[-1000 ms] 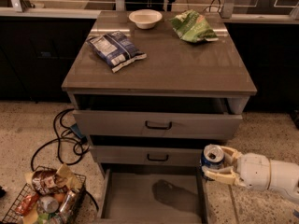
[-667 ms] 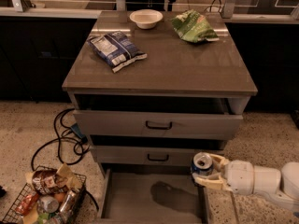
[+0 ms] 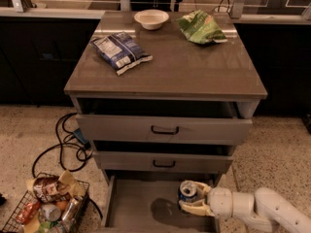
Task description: Place pepsi can into bottom drawer
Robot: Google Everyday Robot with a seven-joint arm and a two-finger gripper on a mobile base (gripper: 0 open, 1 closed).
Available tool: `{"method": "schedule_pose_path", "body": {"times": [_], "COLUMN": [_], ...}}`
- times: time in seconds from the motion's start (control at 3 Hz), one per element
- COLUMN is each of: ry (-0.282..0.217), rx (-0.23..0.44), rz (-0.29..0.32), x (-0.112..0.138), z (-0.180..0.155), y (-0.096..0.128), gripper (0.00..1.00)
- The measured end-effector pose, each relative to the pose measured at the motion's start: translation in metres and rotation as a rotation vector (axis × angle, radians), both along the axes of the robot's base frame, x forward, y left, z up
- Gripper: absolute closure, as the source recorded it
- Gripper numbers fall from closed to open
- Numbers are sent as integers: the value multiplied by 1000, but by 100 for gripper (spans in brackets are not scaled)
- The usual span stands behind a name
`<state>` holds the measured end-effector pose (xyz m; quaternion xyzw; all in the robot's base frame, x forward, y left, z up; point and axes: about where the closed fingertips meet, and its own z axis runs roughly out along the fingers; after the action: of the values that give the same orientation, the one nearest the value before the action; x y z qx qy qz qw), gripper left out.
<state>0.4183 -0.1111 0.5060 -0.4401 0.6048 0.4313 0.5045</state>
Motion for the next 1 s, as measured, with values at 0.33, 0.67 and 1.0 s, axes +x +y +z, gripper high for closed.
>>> {"method": "schedule_pose_path", "body": {"times": [0.33,0.67,1.0], "ry": [17,17,6], "rx": [104,104,126], "rz": [37,37,53], "x": [-5,-5,14], "z": [-56,-56,-75], "y": [34,34,52], "gripper": [100,100,100]}}
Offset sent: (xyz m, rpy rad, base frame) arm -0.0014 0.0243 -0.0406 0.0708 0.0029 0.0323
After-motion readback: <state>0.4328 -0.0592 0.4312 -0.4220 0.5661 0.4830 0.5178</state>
